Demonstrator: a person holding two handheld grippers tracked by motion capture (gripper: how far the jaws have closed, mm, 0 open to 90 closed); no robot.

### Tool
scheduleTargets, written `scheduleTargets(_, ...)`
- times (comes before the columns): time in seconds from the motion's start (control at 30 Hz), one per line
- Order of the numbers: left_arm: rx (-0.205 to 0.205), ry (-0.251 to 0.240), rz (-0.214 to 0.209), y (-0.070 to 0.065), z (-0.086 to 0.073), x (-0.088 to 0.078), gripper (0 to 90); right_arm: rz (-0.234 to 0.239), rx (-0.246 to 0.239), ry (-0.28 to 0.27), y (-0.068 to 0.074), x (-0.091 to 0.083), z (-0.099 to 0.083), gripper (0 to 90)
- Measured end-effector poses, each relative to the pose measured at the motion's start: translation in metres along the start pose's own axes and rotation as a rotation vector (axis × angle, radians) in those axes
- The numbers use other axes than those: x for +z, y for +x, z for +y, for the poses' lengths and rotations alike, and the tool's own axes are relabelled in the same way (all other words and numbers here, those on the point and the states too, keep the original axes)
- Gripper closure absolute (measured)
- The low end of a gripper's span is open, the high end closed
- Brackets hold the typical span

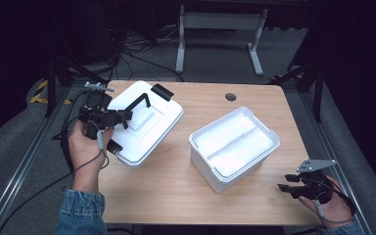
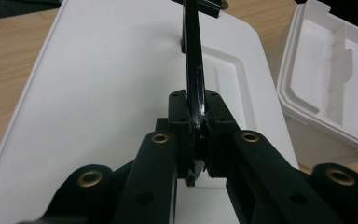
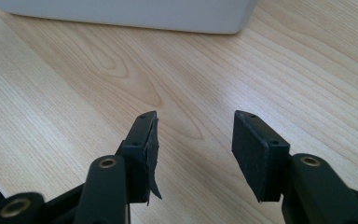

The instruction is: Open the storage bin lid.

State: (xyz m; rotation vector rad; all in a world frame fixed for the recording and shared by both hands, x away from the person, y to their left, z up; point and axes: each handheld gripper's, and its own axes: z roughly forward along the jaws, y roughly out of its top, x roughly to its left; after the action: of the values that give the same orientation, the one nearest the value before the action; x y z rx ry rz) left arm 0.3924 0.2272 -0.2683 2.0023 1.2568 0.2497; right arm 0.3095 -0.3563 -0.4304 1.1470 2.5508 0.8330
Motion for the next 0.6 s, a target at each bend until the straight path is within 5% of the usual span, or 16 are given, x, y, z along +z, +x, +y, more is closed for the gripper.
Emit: scheduleTargets(0.6,-0.080,0.057,0.042,0.037,-0.044,0.037,84.3,0.000,-0.001,0.008,0.002,0.003,0.001,51.5)
